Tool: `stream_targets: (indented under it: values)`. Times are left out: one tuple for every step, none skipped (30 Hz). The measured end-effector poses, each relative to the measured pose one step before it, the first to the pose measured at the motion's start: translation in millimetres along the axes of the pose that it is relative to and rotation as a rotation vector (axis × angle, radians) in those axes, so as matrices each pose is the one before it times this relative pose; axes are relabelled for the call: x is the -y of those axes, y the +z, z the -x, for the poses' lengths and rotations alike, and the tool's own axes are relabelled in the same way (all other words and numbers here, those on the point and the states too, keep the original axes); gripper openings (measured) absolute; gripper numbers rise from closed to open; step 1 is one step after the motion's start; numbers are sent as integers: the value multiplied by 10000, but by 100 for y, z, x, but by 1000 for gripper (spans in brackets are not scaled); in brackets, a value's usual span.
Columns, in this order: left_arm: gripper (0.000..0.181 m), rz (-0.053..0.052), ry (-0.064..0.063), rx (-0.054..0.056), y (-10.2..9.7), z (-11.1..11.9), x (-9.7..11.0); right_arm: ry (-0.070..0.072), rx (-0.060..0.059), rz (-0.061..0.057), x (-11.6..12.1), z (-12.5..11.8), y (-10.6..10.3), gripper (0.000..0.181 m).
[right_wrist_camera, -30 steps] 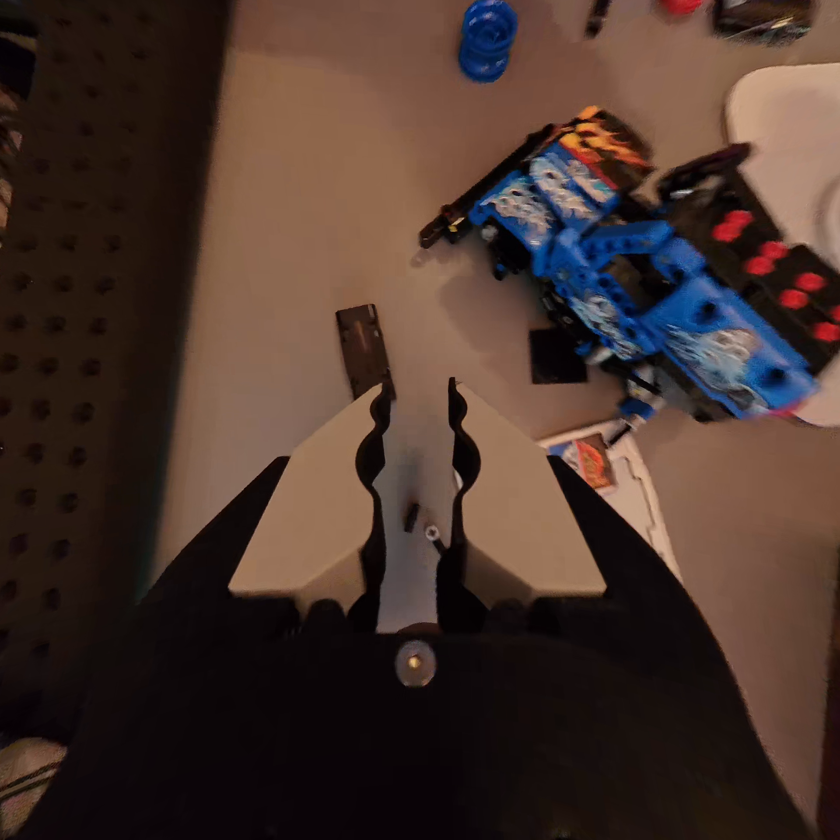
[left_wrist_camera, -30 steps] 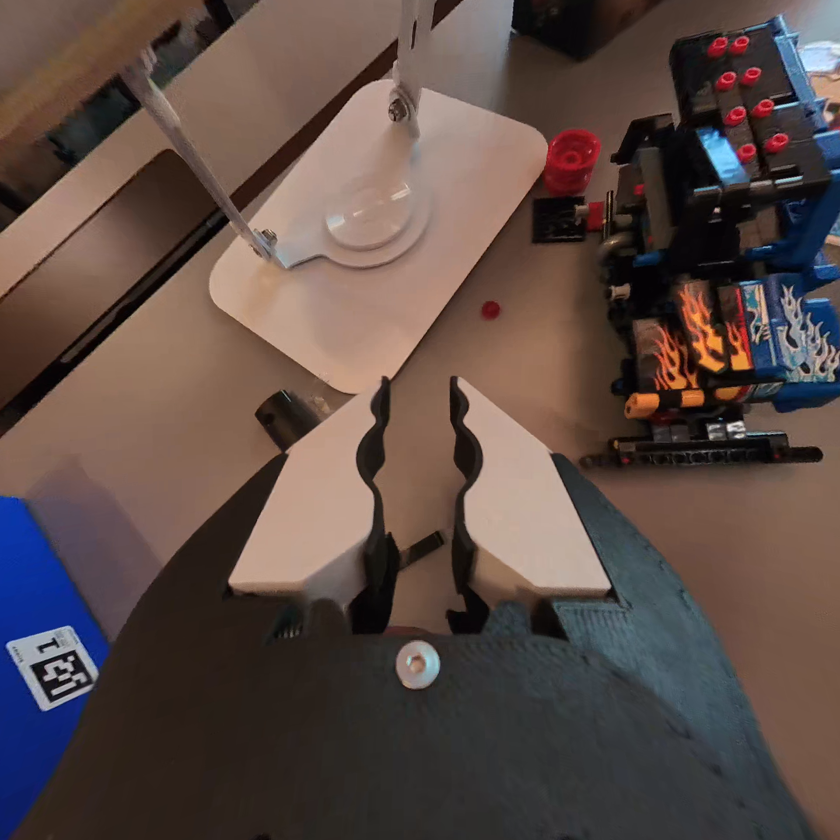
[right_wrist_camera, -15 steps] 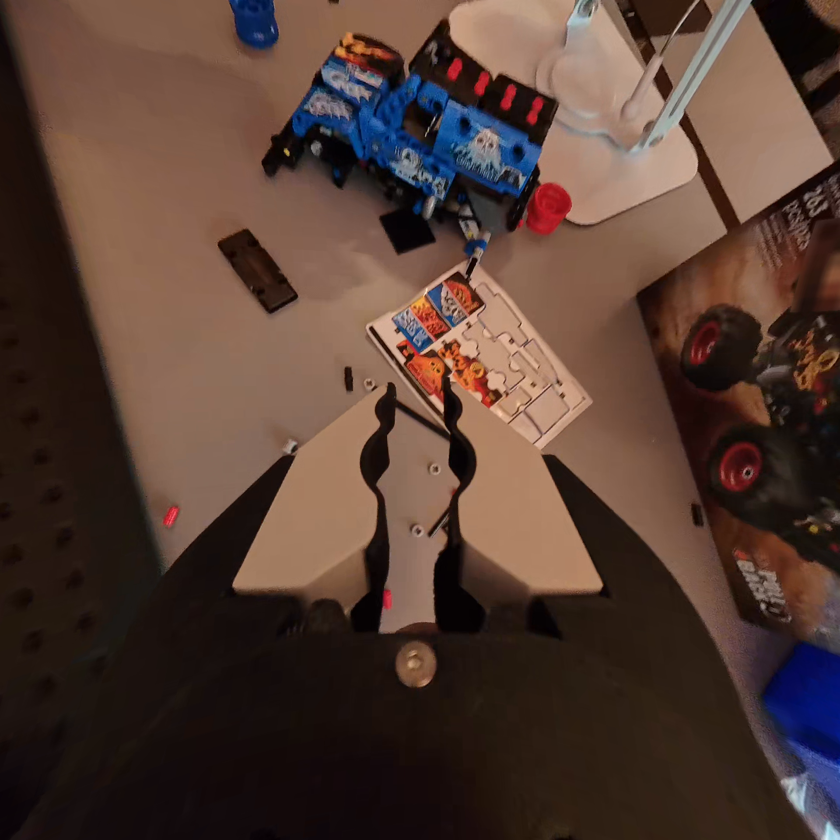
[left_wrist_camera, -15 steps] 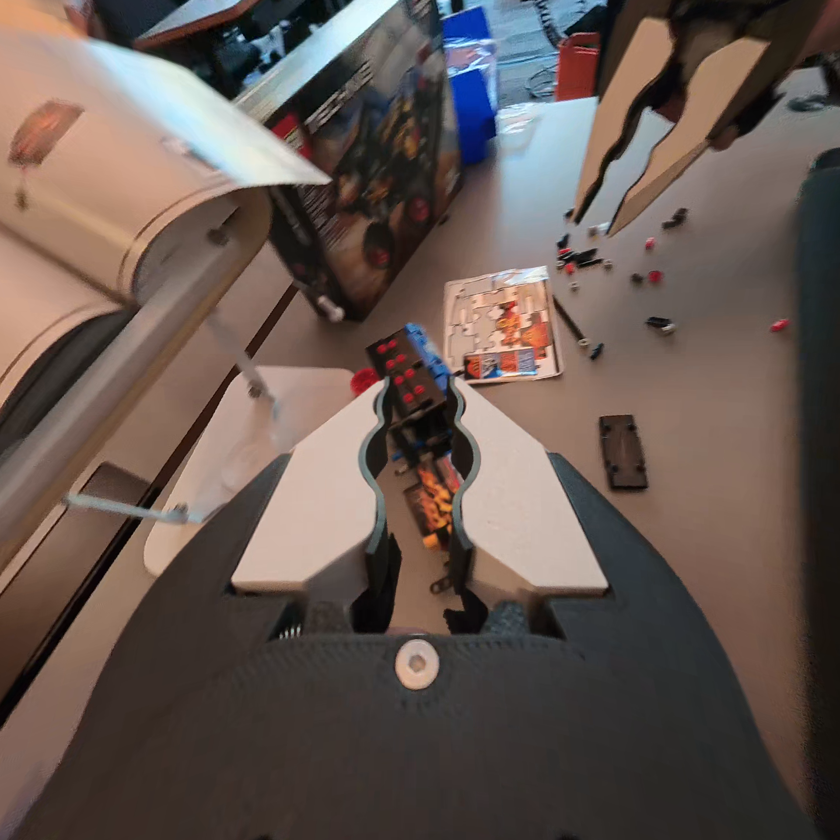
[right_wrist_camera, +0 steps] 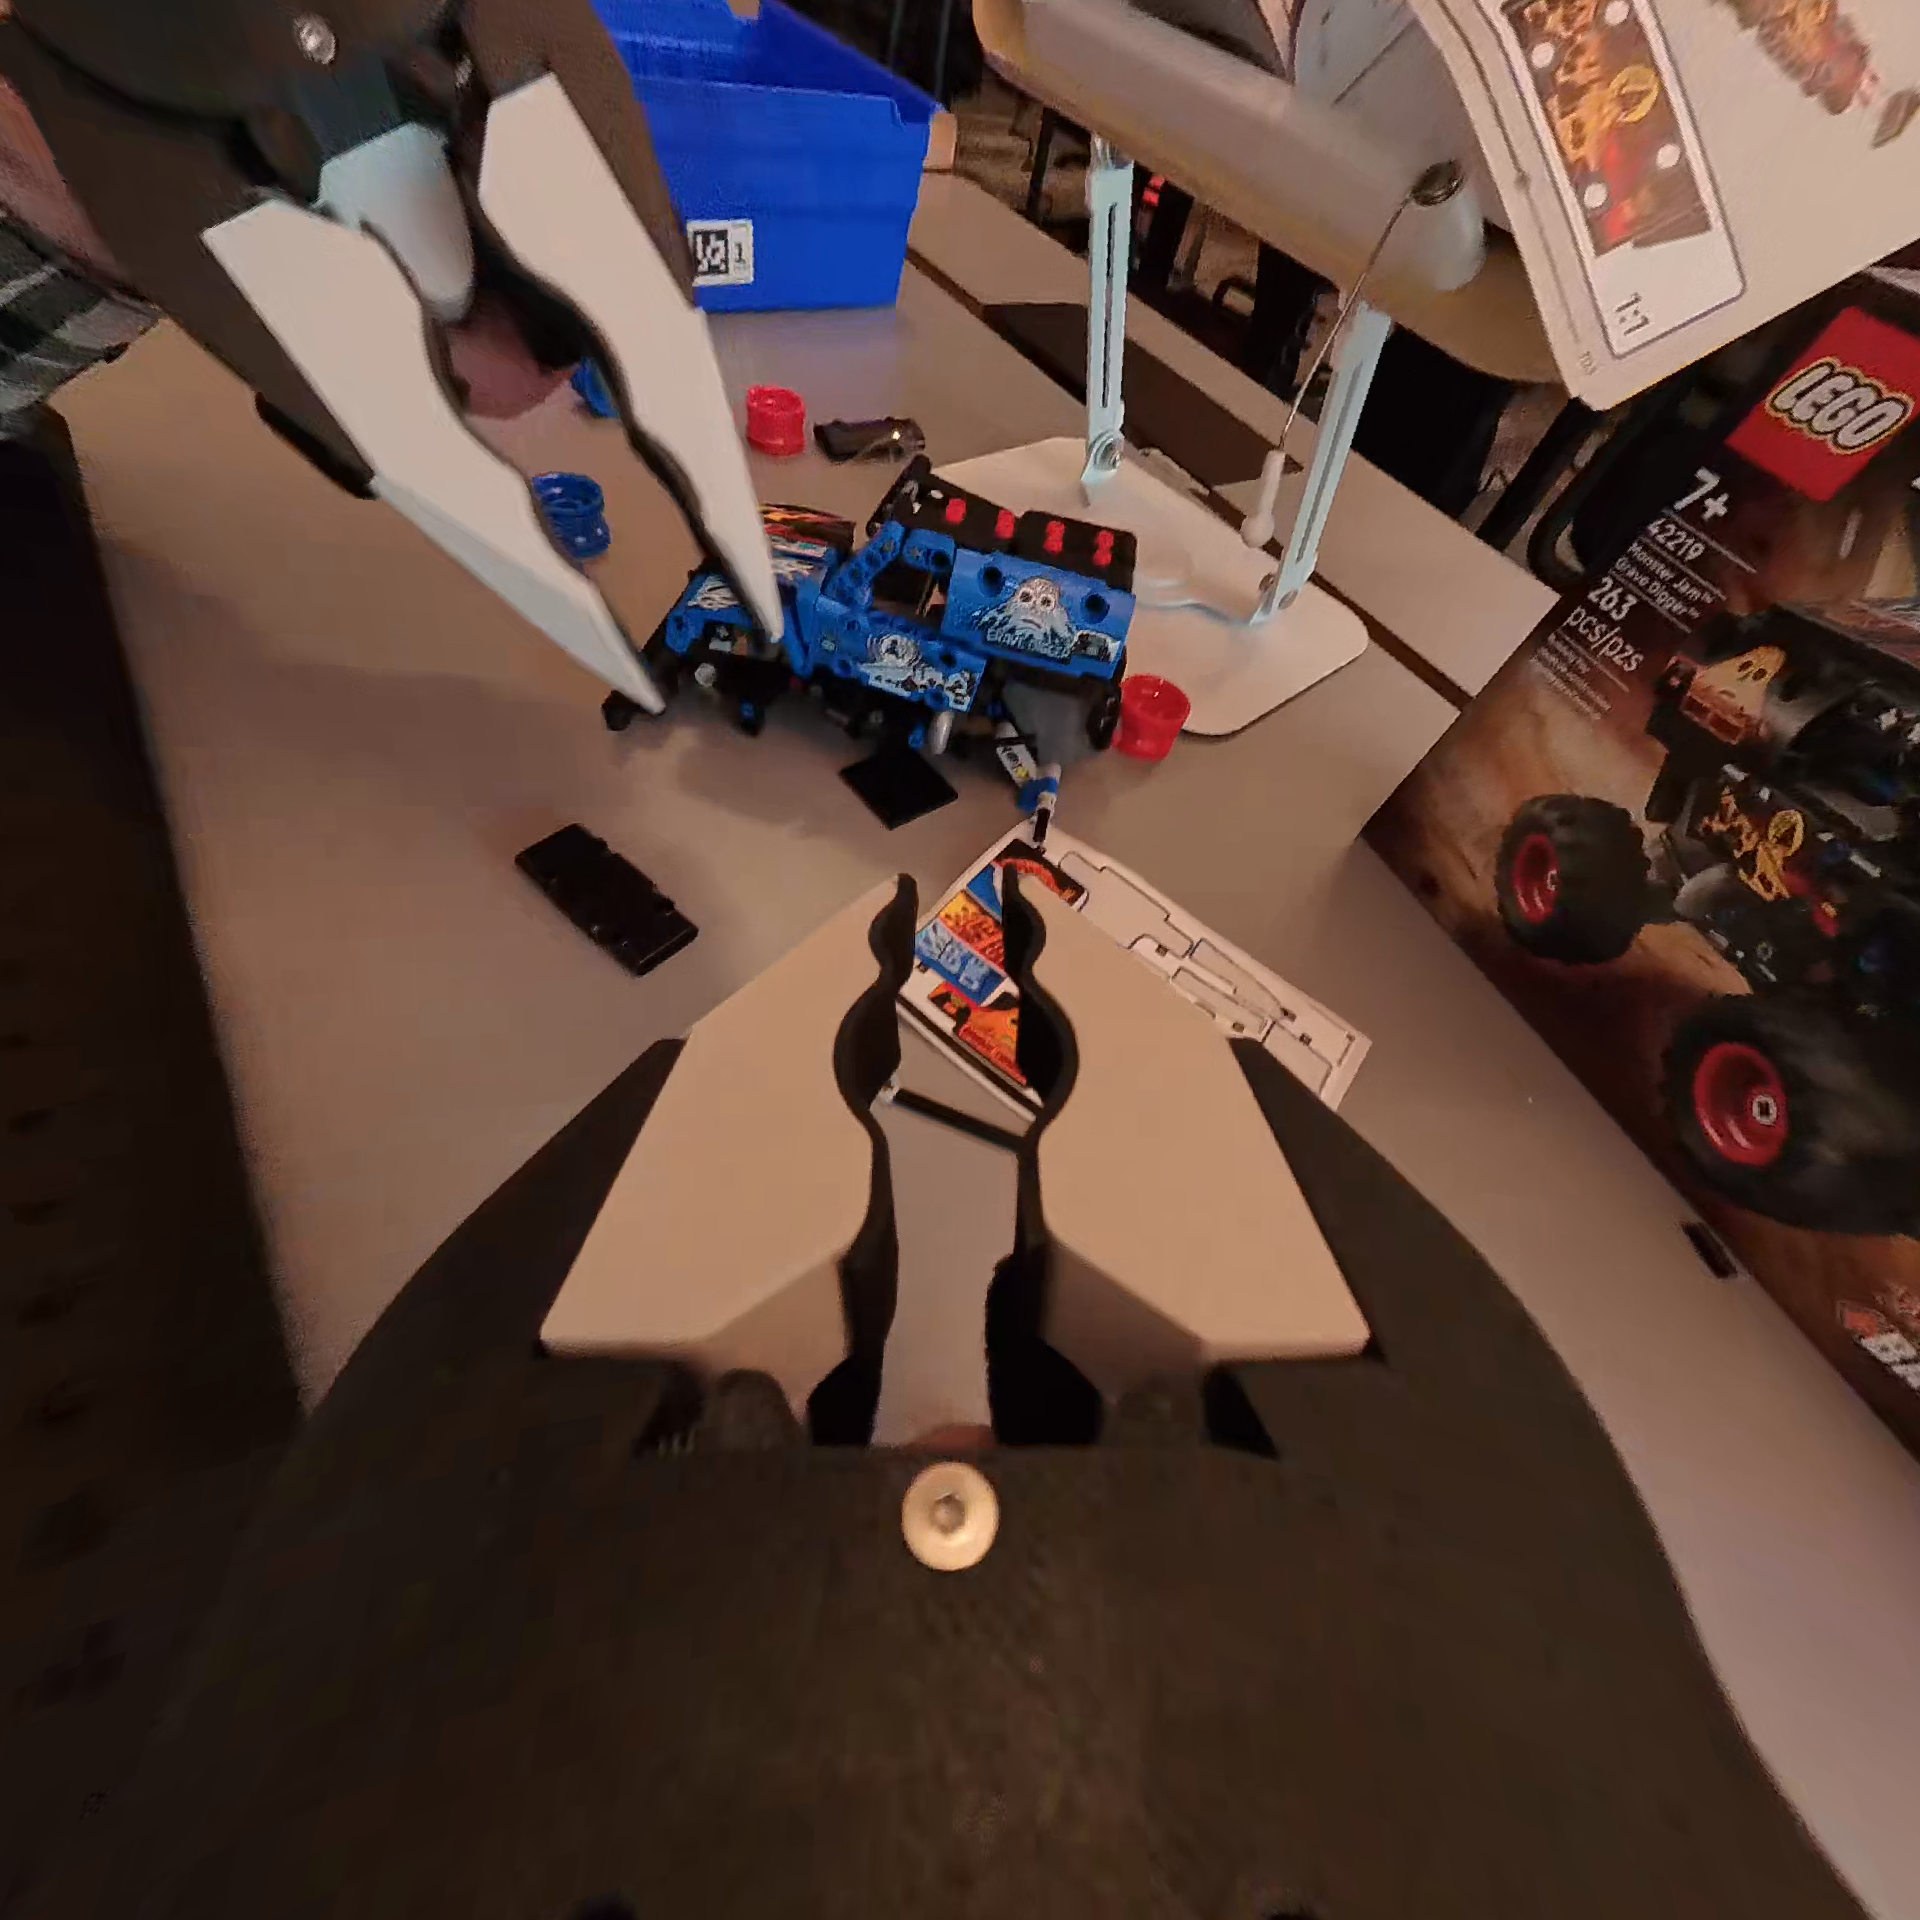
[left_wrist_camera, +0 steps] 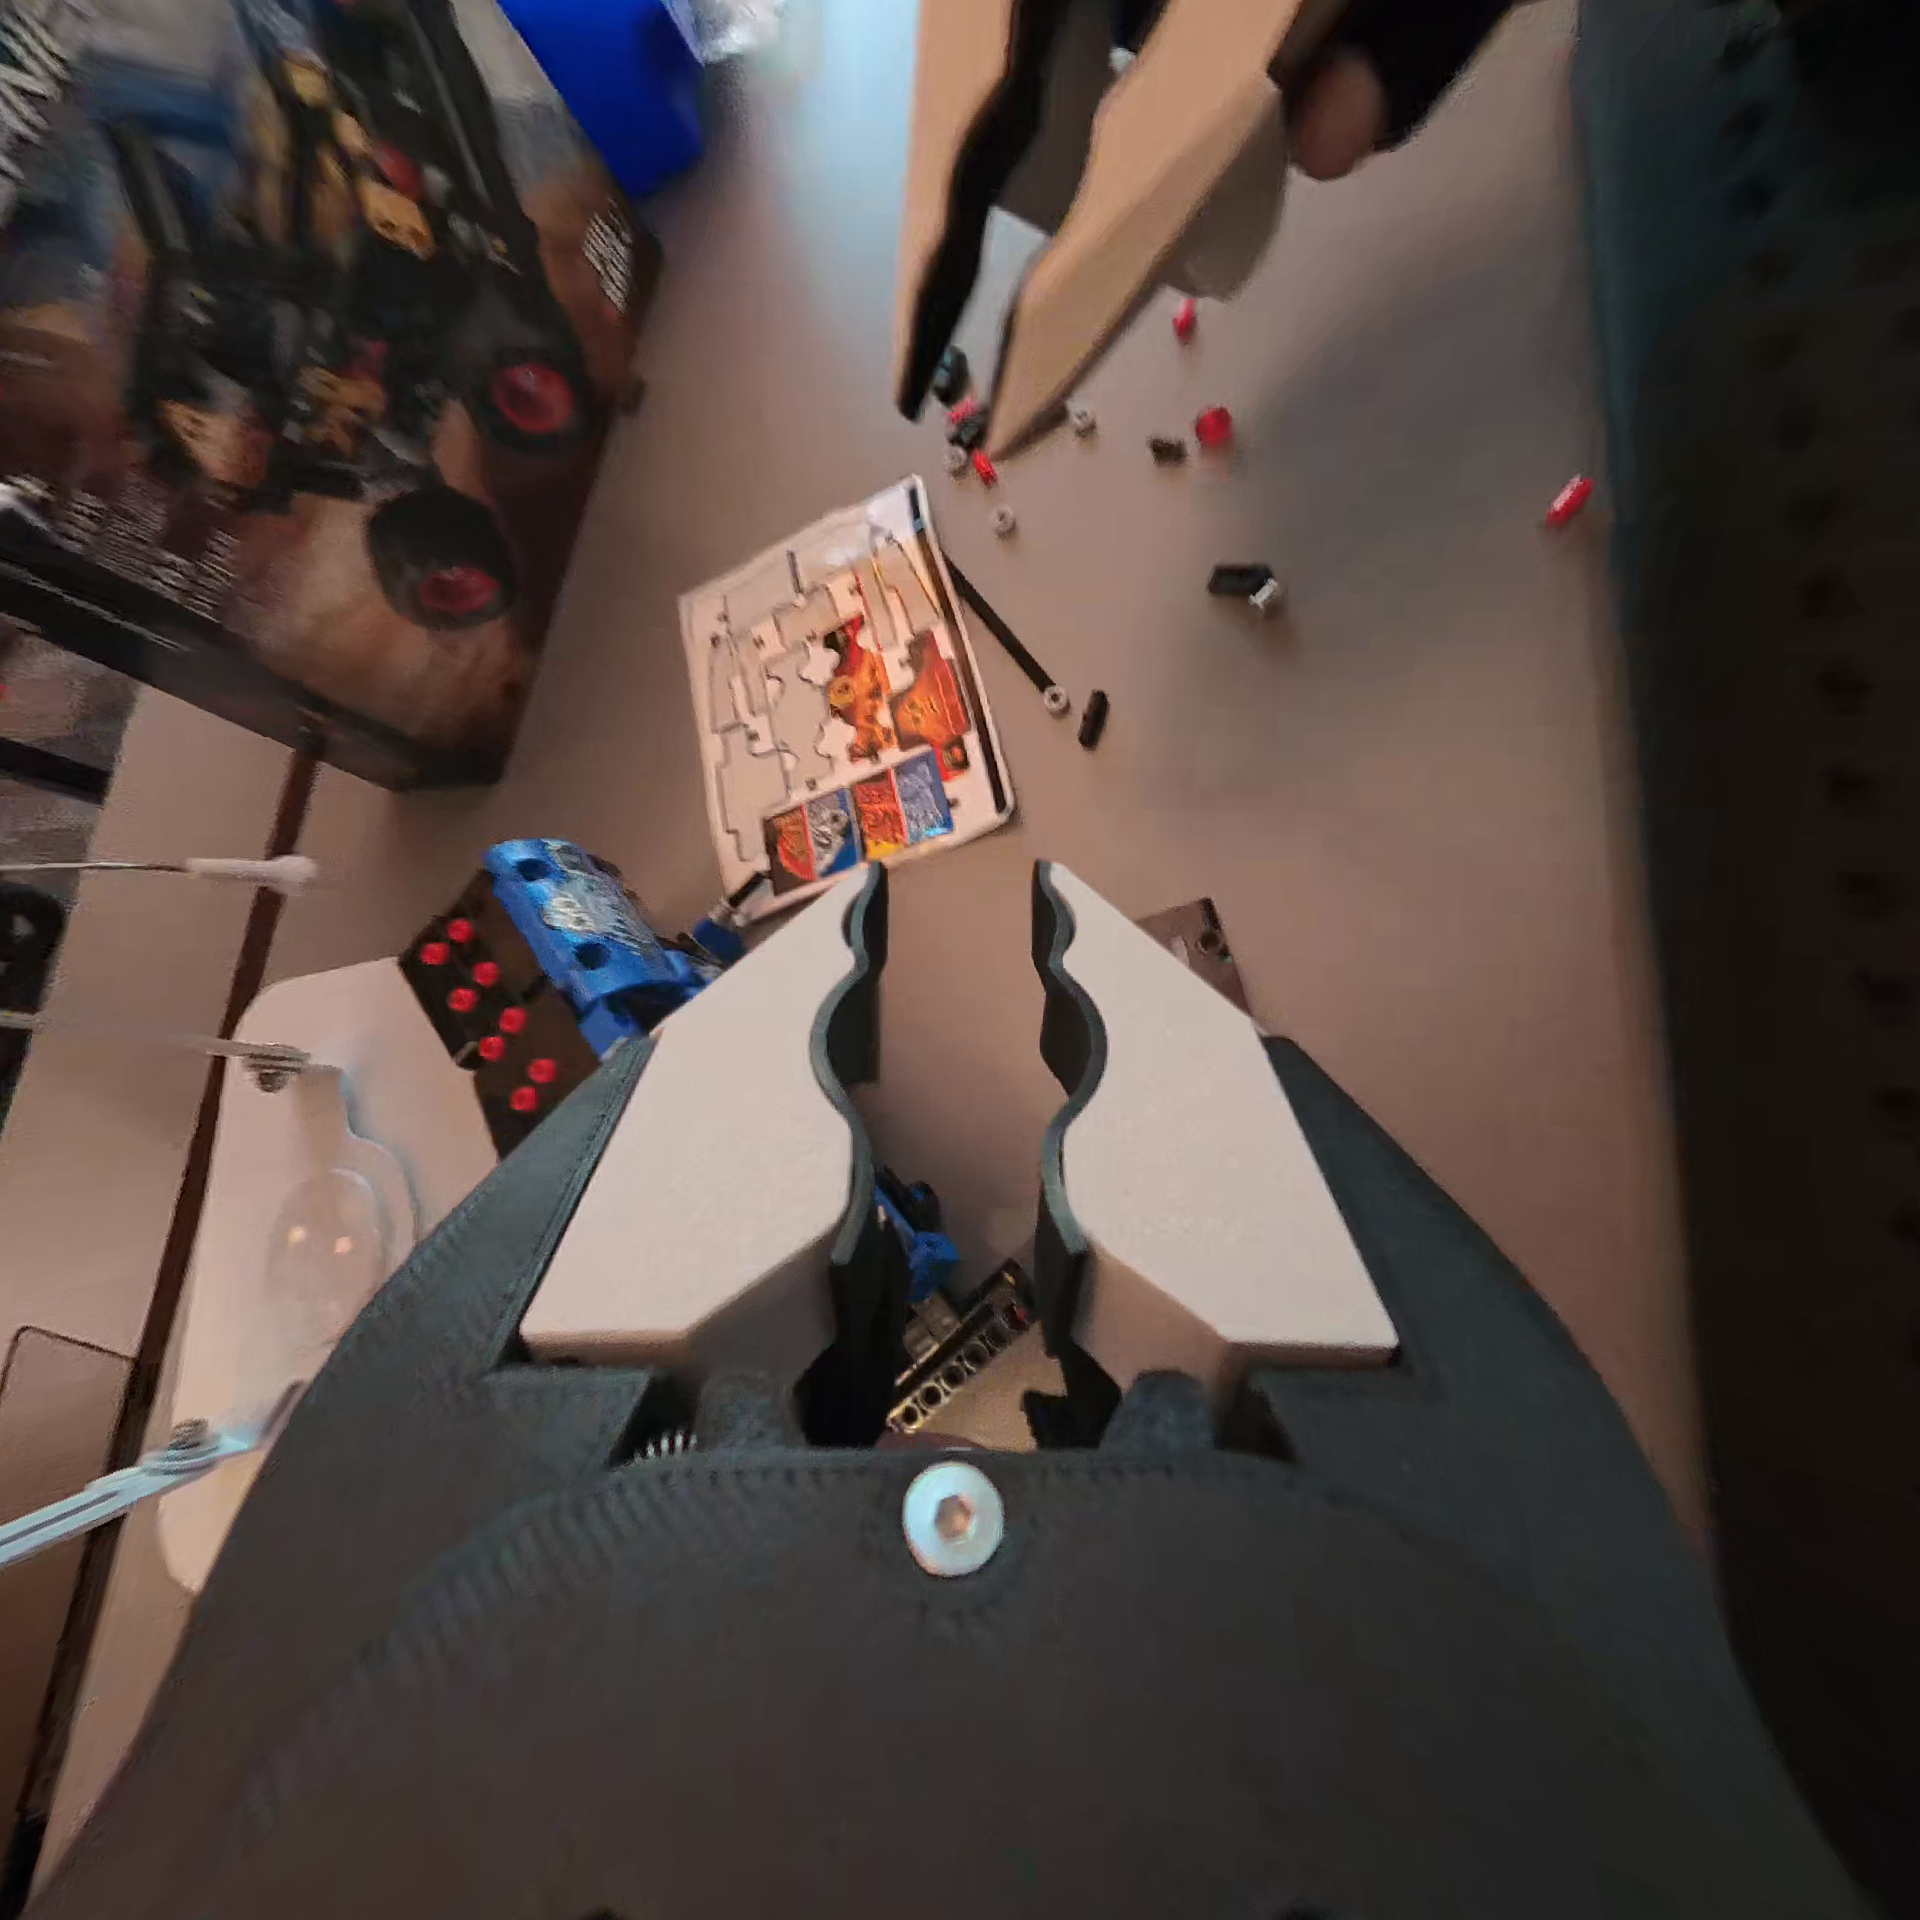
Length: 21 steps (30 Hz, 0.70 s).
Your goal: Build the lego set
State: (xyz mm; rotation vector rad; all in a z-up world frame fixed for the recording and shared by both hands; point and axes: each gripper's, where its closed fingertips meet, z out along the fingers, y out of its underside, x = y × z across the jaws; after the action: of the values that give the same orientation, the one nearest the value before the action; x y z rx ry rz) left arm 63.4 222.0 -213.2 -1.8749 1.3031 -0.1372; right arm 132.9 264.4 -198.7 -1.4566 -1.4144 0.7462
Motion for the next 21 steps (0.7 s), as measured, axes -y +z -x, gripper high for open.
stream_targets:
  values:
    - [27, 43, -39, -245, 228, -388, -256, 5, -32, -70, -76, -445, 380, 13]
    - [27, -29, -103, -196, 121, -249, -96, 42, 10, 51, -180, -458, 349, 13]
    - [28, -1, -118, -189, 80, -207, -83, -10, 14, 79, -161, -398, 257, 13]
    - [28, 10, -46, -47, 66, -23, -91, -102, -22, 8, -11, -326, 99, 13]
    - [29, 8, 13, 88, 57, 152, -74, -126, -71, -54, 134, -321, -23, 12]
    - [29, 9, -6, 65, 96, 143, -83, -77, -106, -83, 172, -348, -54, 12]
    - [30, 6, -33, -24, 145, 19, -84, -28, -108, -95, 123, -306, -73, 12]
    - [30, -7, -37, -50, 203, -22, -90, 32, -107, -51, -52, -281, -72, 12]
    - [30, 3, -21, -75, 256, -93, -97, 57, -100, -10, -174, -231, -87, 12]
    - [30, 31, 11, -93, 265, -170, -135, 35, -60, -8, -205, -137, -86, 13]
    - [30, 72, 43, -74, 234, -192, -166, 39, 1, 17, -230, -54, -73, 13]
    - [31, 85, 49, -30, 184, -139, -158, 37, 23, 52, -276, -2, -48, 12]
    - [31, 80, 44, -32, 151, -151, -125, 13, -9, 57, -270, -39, -29, 12]
    - [31, 74, 56, -70, 99, -209, -123, -6, -21, 76, -280, -20, -3, 12]
    - [31, 76, 56, -89, 88, -226, -139, -23, -8, 62, -224, 37, 15, 13]
    - [32, 62, 25, -83, 59, -199, -147, -24, 9, 32, -151, 92, 15, 13]
    - [34, 47, -43, -110, 57, -207, -141, -21, 23, -9, -43, 126, -3, 13]
    - [39, 75, -90, -184, 80, -305, -190, -11, 26, -46, 36, 116, -7, 13]
    - [42, 116, 0, -204, 55, -397, -226, 11, 30, -21, 9, 104, 13, 13]
    - [43, 108, 98, -125, 19, -341, -194, -7, -14, 2, 4, 38, 5, 13]
    - [43, 119, 89, -117, 27, -335, -174, -45, -27, -18, 37, 26, -13, 13]
